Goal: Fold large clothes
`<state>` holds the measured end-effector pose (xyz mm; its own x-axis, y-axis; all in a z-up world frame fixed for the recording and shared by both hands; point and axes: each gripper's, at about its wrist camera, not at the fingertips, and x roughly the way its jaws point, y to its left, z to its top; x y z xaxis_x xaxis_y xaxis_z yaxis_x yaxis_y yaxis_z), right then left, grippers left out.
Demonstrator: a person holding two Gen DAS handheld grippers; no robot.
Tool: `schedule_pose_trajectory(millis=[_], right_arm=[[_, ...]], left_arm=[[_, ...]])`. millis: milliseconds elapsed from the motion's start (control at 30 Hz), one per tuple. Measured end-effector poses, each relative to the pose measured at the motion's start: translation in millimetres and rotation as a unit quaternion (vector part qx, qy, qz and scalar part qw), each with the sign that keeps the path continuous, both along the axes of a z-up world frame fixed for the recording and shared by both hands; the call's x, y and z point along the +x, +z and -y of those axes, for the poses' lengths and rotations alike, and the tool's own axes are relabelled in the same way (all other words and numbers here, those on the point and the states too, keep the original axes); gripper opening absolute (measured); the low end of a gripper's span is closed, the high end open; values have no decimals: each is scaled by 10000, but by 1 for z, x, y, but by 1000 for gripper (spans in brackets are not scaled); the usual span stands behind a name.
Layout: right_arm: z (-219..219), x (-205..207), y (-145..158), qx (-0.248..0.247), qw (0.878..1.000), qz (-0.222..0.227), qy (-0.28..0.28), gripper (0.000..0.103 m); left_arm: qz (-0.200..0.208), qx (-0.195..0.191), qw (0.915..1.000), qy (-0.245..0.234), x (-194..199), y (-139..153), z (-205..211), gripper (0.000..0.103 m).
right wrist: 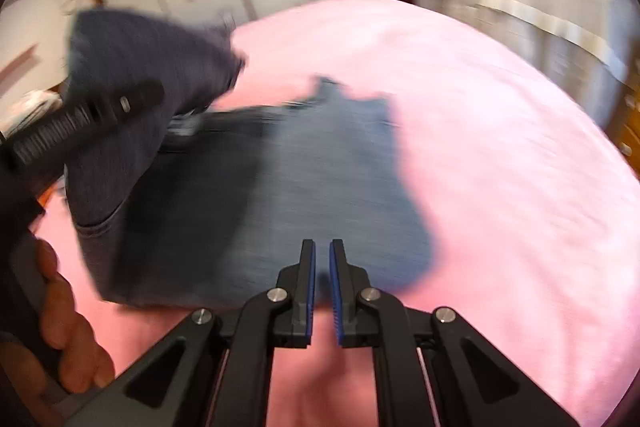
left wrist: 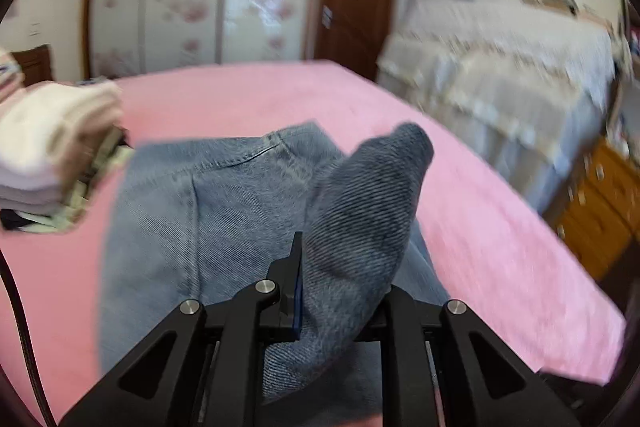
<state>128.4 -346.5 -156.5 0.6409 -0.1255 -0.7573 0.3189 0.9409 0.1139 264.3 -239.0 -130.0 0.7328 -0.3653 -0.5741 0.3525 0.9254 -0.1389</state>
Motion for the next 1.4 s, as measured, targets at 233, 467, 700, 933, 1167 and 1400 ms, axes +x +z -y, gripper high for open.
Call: schedule_pose_trajectory(millis=[233,467,700,933,1167,1400], right_arm=[[35,-15,-15,474,9983,-59,-340,8],[43,-14,-18,477,9979,-7,-442,8],[47,-21,-19,460,9975,-199,-488,8],[47,-20,12,606,9976,3,-332,12],[43,-8,55,943,9949,288,200,49],[52,36,29,1653,9834,-459,591,57]], left_arm=[[-50,441,9984,-338,-23,-24,46,12],[87,346,9973,-646,-37,-12,58,13],[-450,693,9936,-767,-35,-40,62,27],[-837,-108,9884,-1263,-50,6,24,76],[-781,-206,9962,-340,-45,39,-71,81],[-1449,-128,9877,568,-3,-3,-151,81]])
